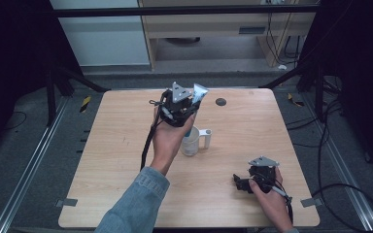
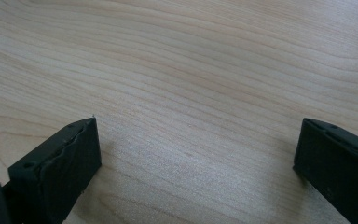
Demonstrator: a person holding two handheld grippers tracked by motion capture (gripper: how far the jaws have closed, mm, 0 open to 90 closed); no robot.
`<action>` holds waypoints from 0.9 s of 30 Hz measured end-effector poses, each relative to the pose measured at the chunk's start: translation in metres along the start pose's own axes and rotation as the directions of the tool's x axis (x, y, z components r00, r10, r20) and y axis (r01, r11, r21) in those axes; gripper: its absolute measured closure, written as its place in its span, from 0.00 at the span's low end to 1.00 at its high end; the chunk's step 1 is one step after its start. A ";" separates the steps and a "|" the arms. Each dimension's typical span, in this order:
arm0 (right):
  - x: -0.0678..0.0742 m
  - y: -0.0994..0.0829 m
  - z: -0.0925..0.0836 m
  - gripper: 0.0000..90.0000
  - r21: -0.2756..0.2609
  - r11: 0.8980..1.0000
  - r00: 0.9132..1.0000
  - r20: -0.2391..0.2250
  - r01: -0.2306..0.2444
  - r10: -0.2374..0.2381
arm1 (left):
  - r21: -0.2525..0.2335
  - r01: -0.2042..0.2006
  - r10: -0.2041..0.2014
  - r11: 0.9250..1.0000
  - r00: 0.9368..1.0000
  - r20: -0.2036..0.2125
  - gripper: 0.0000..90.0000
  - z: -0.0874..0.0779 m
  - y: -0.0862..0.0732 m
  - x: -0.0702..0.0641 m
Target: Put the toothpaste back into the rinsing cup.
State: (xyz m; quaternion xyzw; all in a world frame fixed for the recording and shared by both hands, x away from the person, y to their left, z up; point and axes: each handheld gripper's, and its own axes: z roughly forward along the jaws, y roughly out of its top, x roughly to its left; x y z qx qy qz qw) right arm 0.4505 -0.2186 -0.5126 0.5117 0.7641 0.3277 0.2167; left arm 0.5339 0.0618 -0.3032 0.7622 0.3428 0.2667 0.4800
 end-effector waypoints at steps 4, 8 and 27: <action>0.000 0.000 0.000 0.01 0.000 1.000 1.000 0.000 0.000 0.000 | -0.014 0.003 -0.003 1.000 1.000 0.003 0.86 0.000 0.001 0.000; 0.000 0.000 0.000 0.01 -0.001 1.000 1.000 0.000 0.002 -0.002 | -0.021 0.015 -0.015 1.000 1.000 0.006 0.86 0.002 -0.001 0.000; 0.000 0.000 0.000 0.01 0.000 1.000 1.000 0.000 0.001 -0.001 | -0.081 -0.002 0.002 0.997 1.000 0.001 0.86 0.003 -0.011 -0.005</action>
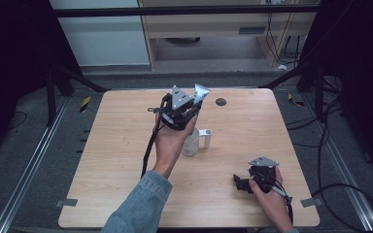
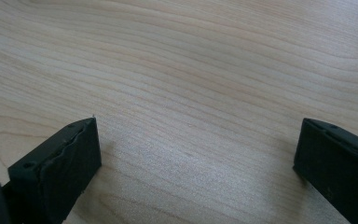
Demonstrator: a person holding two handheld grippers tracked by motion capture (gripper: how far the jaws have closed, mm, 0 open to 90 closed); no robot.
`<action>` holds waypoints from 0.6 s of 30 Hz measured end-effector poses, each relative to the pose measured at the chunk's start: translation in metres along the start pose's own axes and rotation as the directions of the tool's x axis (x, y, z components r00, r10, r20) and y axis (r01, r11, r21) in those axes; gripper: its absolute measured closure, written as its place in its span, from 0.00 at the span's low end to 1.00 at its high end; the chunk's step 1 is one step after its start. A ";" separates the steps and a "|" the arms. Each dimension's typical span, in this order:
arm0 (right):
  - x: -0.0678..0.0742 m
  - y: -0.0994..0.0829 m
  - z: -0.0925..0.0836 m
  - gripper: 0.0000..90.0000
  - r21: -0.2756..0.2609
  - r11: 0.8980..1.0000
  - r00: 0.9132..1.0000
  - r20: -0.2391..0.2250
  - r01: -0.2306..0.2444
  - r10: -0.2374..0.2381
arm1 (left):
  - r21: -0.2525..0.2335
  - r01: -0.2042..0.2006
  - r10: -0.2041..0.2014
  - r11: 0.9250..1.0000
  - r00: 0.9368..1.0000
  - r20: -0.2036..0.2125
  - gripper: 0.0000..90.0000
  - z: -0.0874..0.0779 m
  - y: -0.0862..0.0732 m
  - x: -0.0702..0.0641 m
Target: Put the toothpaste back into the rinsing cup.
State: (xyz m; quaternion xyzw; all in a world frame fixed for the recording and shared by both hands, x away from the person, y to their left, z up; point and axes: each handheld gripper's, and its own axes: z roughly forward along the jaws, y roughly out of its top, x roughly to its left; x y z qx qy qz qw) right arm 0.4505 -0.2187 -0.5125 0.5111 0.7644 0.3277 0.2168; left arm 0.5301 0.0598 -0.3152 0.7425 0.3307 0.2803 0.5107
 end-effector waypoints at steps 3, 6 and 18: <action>0.000 0.000 0.000 0.01 -0.001 1.000 1.000 0.000 0.001 -0.001 | 0.001 0.001 -0.001 1.000 1.000 -0.002 0.86 0.002 -0.002 0.000; 0.000 0.000 0.000 0.01 -0.001 1.000 1.000 0.000 0.001 -0.001 | -0.012 0.012 -0.012 1.000 1.000 -0.003 0.86 0.003 -0.005 0.000; 0.000 0.000 0.000 0.01 -0.001 1.000 1.000 0.000 0.001 -0.001 | -0.074 0.001 -0.003 0.997 1.000 -0.026 0.86 0.007 -0.015 0.002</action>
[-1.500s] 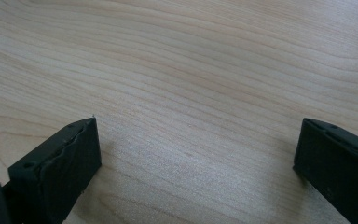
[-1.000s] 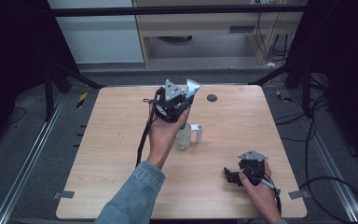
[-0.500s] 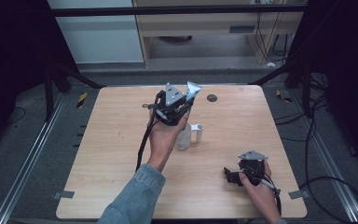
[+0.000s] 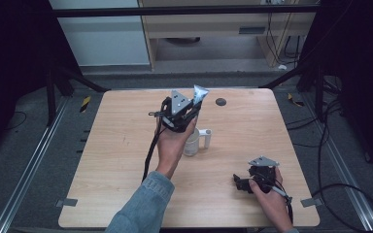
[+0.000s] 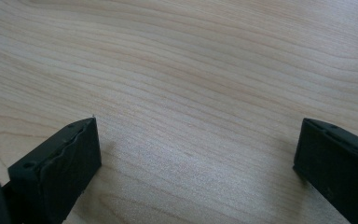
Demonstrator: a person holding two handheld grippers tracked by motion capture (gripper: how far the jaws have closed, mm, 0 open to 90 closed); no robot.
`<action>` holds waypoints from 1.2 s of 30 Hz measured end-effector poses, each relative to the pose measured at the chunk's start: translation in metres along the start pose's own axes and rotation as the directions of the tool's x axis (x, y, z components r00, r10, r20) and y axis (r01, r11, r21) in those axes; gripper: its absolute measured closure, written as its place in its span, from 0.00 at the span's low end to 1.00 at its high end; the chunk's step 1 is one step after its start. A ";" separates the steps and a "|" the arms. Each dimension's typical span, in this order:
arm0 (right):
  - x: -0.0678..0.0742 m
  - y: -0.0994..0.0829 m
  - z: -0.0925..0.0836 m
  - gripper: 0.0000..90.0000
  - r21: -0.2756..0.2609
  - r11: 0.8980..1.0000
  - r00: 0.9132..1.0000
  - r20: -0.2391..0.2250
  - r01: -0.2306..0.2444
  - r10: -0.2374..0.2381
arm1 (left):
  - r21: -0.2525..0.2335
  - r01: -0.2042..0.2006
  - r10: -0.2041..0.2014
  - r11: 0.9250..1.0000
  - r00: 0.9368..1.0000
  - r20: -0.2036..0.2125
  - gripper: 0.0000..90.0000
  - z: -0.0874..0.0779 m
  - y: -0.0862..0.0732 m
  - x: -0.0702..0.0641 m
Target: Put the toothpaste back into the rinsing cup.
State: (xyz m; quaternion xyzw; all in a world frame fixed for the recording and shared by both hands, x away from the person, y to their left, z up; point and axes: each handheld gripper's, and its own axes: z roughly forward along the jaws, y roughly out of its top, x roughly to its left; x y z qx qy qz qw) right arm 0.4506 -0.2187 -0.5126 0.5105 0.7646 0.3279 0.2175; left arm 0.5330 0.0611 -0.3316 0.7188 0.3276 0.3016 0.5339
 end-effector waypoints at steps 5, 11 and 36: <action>0.000 0.000 0.000 0.01 0.000 1.000 1.000 -0.002 0.001 -0.001 | -0.029 0.002 -0.002 1.000 1.000 -0.002 0.86 -0.001 -0.005 0.001; 0.000 0.000 0.000 0.01 0.001 1.000 1.000 -0.004 -0.001 0.001 | -0.045 0.006 -0.006 0.999 1.000 -0.005 0.86 -0.002 -0.011 0.004; 0.000 0.000 0.000 0.01 -0.001 1.000 1.000 -0.001 0.003 -0.003 | -0.067 0.019 -0.019 0.998 1.000 -0.002 0.86 0.007 -0.040 0.005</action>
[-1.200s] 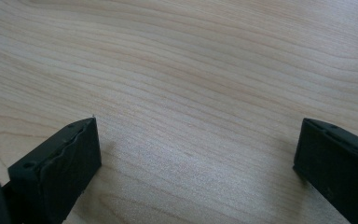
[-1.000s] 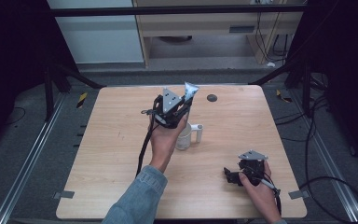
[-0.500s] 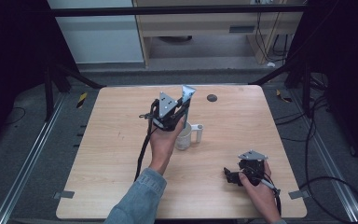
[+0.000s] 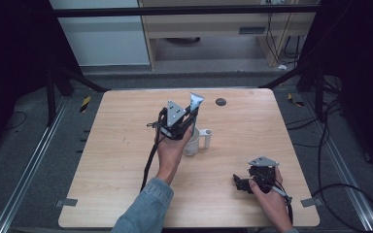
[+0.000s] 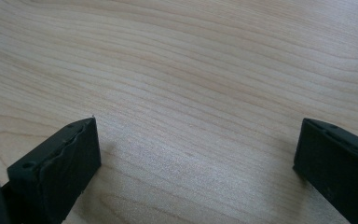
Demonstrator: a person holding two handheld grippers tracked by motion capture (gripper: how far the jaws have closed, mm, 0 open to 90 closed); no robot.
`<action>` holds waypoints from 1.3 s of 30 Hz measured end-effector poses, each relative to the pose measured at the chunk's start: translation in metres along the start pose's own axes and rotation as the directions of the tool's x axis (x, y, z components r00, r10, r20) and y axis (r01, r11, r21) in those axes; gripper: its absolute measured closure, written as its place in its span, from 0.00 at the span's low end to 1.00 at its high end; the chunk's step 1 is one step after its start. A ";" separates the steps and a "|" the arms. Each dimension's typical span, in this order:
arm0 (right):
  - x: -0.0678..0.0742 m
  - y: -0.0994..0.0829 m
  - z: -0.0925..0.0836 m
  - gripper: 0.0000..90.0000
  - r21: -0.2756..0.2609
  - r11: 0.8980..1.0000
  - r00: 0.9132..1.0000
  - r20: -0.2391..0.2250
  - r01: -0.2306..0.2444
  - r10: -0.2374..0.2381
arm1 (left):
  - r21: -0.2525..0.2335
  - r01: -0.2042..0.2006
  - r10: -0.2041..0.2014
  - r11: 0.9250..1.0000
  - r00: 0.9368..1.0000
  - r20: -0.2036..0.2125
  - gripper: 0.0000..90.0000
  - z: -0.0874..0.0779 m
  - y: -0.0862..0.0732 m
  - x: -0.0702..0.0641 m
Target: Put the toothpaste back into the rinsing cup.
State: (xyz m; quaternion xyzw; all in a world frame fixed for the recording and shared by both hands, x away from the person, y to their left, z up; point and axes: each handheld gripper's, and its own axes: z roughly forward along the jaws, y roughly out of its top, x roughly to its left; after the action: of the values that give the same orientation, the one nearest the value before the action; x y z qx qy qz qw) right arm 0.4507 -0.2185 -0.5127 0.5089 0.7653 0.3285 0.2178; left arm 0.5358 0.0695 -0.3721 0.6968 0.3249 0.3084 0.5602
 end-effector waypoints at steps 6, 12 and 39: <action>0.000 0.000 0.000 0.01 0.000 1.000 1.000 0.000 0.000 0.000 | 0.002 0.009 -0.009 1.000 1.000 0.012 0.86 0.003 -0.006 0.000; 0.000 0.000 0.000 0.01 0.000 1.000 1.000 0.000 0.000 0.000 | 0.011 0.019 -0.019 1.000 1.000 0.011 0.86 0.006 -0.015 0.001; 0.000 0.000 0.000 0.01 0.000 1.000 1.000 0.003 0.002 -0.002 | 0.067 0.020 -0.020 0.998 1.000 0.005 0.86 0.012 -0.040 0.004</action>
State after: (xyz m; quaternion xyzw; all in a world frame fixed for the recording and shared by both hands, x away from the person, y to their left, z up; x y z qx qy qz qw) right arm 0.4508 -0.2186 -0.5129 0.5085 0.7656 0.3274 0.2193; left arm 0.5437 0.0726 -0.4135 0.7127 0.3402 0.2898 0.5407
